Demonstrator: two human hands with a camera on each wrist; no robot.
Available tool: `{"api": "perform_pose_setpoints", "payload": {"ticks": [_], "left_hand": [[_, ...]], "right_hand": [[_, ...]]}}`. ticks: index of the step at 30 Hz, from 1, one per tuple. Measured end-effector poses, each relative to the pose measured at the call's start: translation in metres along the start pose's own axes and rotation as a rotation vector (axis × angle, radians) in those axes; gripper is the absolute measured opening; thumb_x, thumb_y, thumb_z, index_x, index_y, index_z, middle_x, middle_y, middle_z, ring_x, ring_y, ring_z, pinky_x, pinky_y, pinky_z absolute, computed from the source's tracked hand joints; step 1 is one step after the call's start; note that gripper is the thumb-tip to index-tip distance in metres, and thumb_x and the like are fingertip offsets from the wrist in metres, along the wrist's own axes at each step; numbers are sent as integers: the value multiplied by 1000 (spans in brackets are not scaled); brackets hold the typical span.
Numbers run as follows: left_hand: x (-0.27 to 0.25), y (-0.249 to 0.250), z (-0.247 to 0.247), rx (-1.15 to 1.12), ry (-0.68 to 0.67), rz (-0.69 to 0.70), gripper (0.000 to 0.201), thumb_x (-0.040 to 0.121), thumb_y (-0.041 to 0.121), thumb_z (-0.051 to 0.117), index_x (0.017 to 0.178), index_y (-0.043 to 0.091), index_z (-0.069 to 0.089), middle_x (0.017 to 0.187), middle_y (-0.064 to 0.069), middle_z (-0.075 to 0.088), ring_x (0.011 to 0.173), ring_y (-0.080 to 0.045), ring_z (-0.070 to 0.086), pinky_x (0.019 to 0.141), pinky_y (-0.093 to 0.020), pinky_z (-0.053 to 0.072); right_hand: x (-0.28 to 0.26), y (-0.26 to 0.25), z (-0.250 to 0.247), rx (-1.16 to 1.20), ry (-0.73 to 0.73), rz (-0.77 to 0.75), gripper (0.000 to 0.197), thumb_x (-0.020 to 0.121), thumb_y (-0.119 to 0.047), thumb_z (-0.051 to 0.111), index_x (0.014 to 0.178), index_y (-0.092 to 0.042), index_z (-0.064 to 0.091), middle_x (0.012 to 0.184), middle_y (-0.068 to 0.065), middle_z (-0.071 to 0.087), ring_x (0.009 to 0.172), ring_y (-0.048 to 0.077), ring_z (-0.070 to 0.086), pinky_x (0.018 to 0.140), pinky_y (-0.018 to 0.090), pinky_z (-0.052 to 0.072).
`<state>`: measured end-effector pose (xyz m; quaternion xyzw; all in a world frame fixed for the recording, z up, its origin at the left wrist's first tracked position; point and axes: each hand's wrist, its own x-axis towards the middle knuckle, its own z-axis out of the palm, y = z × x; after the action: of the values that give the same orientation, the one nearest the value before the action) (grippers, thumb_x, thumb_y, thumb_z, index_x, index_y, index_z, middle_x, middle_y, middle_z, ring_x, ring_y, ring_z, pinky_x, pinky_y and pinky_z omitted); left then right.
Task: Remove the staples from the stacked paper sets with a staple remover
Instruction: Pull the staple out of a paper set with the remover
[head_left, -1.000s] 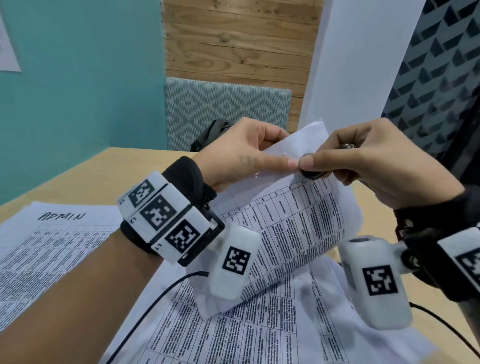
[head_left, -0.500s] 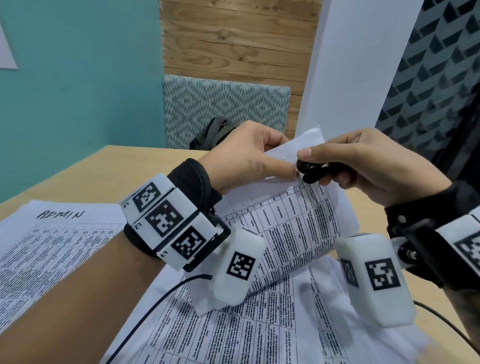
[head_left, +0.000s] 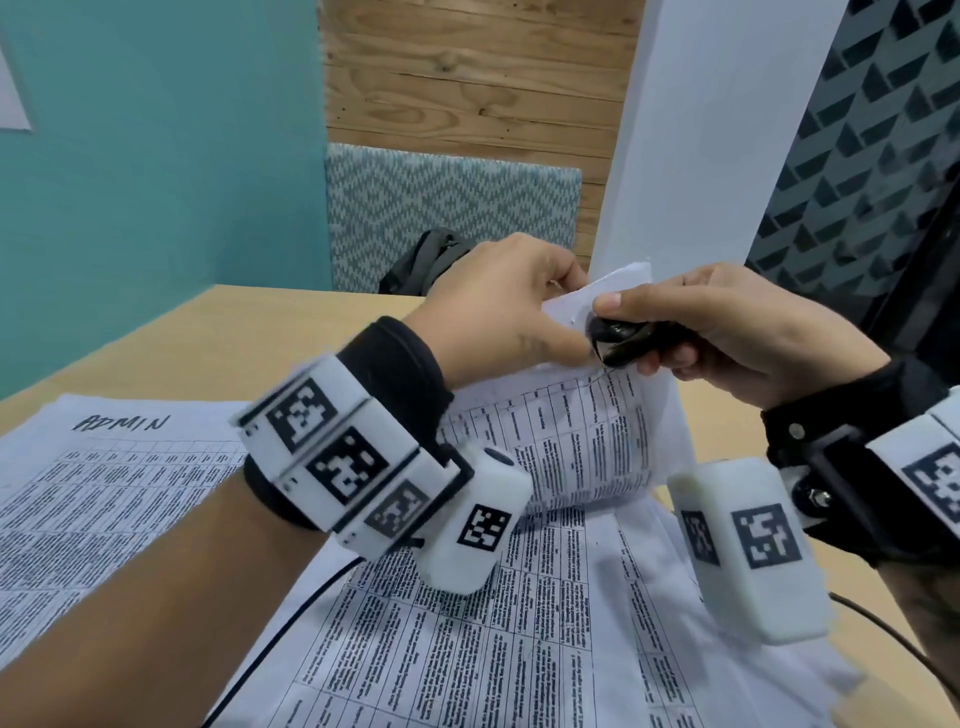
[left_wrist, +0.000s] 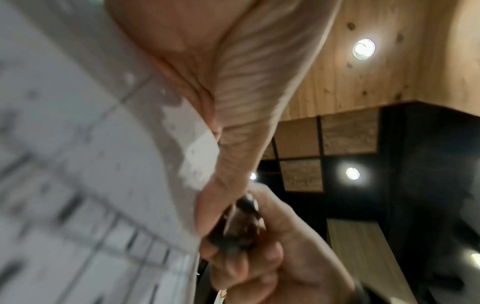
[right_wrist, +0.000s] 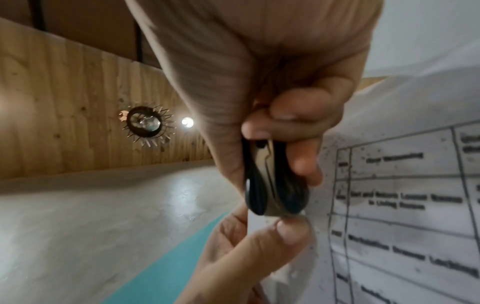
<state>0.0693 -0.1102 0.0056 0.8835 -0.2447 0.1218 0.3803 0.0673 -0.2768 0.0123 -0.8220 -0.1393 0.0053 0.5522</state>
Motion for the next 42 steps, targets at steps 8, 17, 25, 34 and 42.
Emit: {"api": "perform_pose_setpoints", "payload": {"ticks": [8,17,25,34,42], "left_hand": [[5,-12,-16,-503,-276,-150,10,78,-2,65,87,1,63,72,-7,67,56,-9,63,53,-16,50],[9,-15,-13,-445,-204,-211,8,75,-6,67,76,1,64,64,-3,62,54,-6,58,53,-13,47],[9,-24,-16,-306,-74,-263,11,73,-1,72,83,-2,69,78,-16,67,69,-24,60,74,-38,51],[10,-25,-20,-290,-118,-288,15,71,11,76,82,4,69,76,-10,70,66,-21,64,72,-34,54],[10,-28,-27,-245,-47,-274,17,70,13,77,84,6,72,81,-11,73,68,-22,65,79,-43,54]], "right_hand": [[-15,-9,-5,-365,18,-466,38,54,-34,83,75,-5,72,70,10,70,68,29,66,70,39,55],[-19,-10,10,-1042,98,-850,16,65,-21,67,69,-5,69,63,6,55,51,29,52,47,35,46],[-30,-19,6,-1039,116,-867,21,63,-25,71,70,-5,69,63,2,55,52,27,52,51,34,47],[-25,-15,5,-1020,-133,-598,26,62,-37,79,72,-13,73,65,-4,65,60,13,58,60,32,42],[-19,-6,7,-1037,-215,-294,42,49,-49,82,84,-29,72,76,-10,65,70,4,56,69,32,50]]}}
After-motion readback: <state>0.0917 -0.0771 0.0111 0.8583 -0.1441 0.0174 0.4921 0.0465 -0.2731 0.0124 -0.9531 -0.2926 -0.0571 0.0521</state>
